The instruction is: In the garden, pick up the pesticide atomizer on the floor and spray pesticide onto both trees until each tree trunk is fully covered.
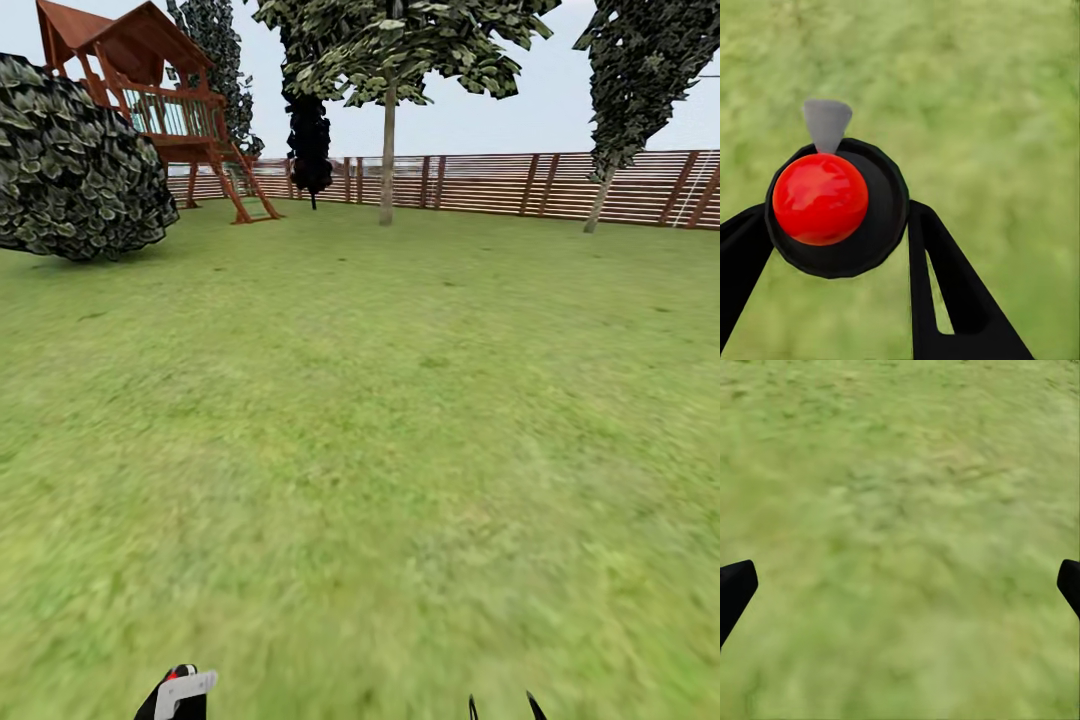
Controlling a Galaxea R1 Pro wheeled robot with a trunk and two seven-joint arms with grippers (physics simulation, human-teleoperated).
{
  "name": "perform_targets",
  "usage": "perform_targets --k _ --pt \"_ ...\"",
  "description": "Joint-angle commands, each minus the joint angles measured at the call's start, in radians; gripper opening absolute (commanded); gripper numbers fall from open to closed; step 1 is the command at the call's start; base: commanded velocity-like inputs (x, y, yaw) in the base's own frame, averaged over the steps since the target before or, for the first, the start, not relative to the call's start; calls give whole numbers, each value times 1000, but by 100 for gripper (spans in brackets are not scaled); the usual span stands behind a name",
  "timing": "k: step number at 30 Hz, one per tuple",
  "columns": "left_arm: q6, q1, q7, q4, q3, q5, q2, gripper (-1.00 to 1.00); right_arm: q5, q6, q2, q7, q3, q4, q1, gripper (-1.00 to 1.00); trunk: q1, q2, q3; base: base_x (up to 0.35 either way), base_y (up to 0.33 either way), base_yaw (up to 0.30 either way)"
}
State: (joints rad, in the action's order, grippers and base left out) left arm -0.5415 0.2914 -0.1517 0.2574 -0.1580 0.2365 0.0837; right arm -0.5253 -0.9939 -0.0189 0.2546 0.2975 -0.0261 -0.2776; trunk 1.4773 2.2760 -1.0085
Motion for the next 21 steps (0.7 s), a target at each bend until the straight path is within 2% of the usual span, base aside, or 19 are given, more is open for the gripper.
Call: perform_targets --k 1,21 --pt "0 0 0 0 0 0 0 -100 0 0 0 0 0 0 0 100 0 0 0 336 0 0" --pt "0 0 0 0 0 0 1 -100 0 0 0 0 0 0 0 100 0 0 0 336 0 0"
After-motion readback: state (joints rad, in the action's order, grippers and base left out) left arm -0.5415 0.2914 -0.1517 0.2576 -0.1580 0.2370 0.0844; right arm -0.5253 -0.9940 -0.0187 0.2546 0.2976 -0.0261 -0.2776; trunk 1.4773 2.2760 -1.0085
